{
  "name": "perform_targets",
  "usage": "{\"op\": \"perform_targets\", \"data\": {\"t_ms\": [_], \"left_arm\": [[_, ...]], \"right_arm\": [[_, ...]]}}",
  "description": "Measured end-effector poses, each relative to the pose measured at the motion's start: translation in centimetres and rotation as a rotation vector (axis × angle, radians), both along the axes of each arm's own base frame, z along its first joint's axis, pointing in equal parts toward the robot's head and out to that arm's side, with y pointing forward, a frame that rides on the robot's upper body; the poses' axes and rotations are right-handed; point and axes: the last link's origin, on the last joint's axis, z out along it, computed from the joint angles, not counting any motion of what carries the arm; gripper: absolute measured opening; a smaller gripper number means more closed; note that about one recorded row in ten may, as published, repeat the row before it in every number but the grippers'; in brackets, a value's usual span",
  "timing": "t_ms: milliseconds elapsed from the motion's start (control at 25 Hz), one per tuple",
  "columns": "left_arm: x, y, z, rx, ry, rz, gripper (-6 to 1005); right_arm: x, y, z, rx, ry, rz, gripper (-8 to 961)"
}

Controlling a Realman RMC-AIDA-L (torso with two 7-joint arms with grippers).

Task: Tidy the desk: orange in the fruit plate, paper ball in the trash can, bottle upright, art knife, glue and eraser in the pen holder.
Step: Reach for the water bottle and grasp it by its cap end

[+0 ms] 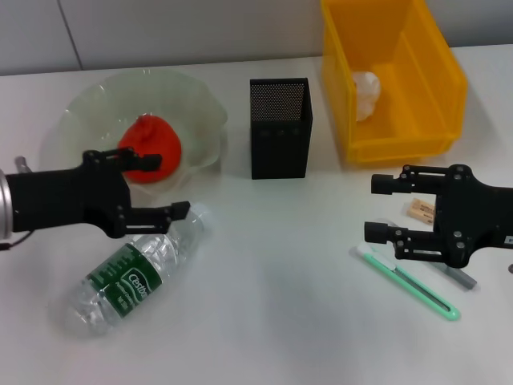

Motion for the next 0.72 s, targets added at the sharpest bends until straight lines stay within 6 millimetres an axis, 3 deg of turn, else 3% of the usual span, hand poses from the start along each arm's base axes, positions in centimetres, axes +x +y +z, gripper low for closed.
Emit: {"op": "perform_targets", "data": {"t_ms": [280, 720], "left_arm": [[1.7, 0.0, 1.7, -0.006, 0.091, 0.054, 769], [5.0, -0.2, -1.6, -0.097, 0.293, 0.136, 766]], "right_arm": [[0.2, 0.2, -0.2, 0.002, -0.02, -0.002, 653], [1.1, 0.0, -0.8, 0.013, -0.018, -0.012, 652]]}}
